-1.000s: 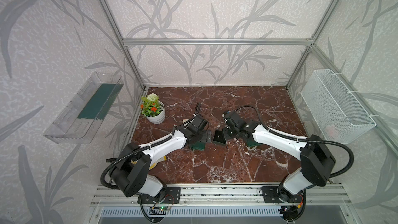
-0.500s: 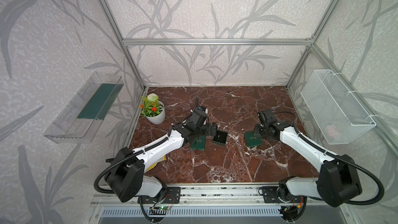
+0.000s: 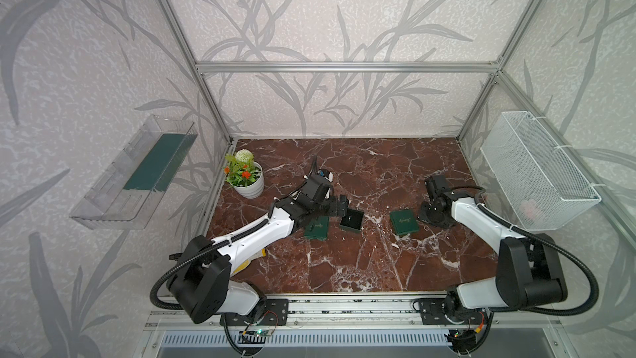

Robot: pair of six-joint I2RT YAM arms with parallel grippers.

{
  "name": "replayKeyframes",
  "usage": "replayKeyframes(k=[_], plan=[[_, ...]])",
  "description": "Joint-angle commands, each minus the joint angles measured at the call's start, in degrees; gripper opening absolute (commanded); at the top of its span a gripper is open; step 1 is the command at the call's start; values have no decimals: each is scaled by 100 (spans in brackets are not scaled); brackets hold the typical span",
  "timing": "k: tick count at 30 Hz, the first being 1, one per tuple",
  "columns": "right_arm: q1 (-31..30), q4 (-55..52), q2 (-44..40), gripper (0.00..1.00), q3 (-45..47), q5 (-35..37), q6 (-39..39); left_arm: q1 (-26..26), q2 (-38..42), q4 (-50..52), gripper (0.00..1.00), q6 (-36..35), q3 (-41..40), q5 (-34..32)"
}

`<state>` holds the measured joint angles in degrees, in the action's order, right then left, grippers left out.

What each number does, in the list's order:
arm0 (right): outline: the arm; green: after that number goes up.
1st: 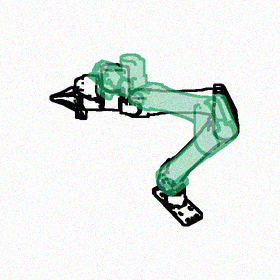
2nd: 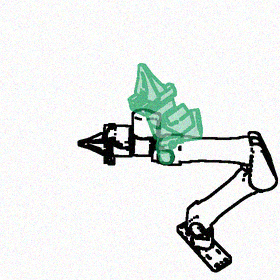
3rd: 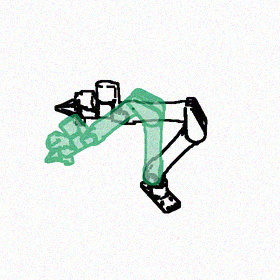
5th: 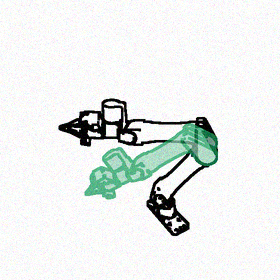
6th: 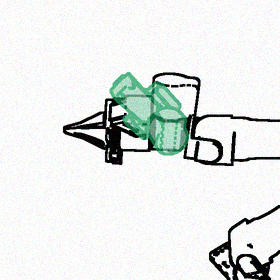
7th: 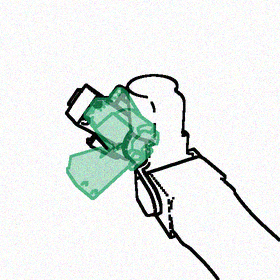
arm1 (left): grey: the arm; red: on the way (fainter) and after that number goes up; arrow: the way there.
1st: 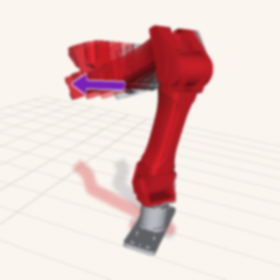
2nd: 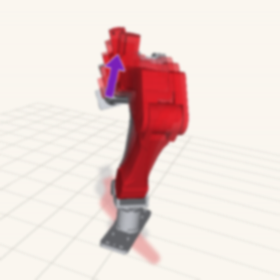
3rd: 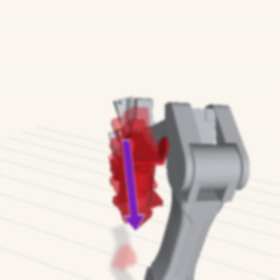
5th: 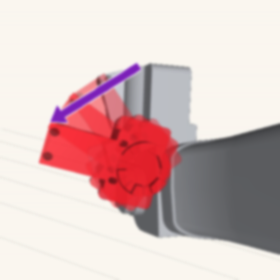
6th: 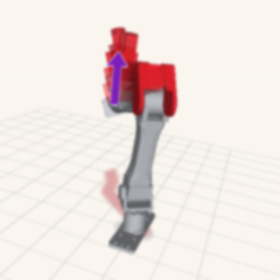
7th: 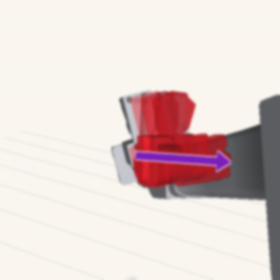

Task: Take the rings out of the lift-off lid box
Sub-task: Place the ring at the center of the board.

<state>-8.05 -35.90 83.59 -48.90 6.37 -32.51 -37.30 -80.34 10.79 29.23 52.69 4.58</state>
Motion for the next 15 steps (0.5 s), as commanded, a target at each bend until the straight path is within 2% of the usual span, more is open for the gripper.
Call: replayKeyframes(k=[1,8,15], plan=[[32,144,224,0,-188,-148,152,34,115,2,99,3,221,-10],[50,237,631,0,-317,-236,237,45,93,121,99,-18,260,-54],[50,232,592,4,-264,-233,223,45,91,135,99,-14,270,-73]])
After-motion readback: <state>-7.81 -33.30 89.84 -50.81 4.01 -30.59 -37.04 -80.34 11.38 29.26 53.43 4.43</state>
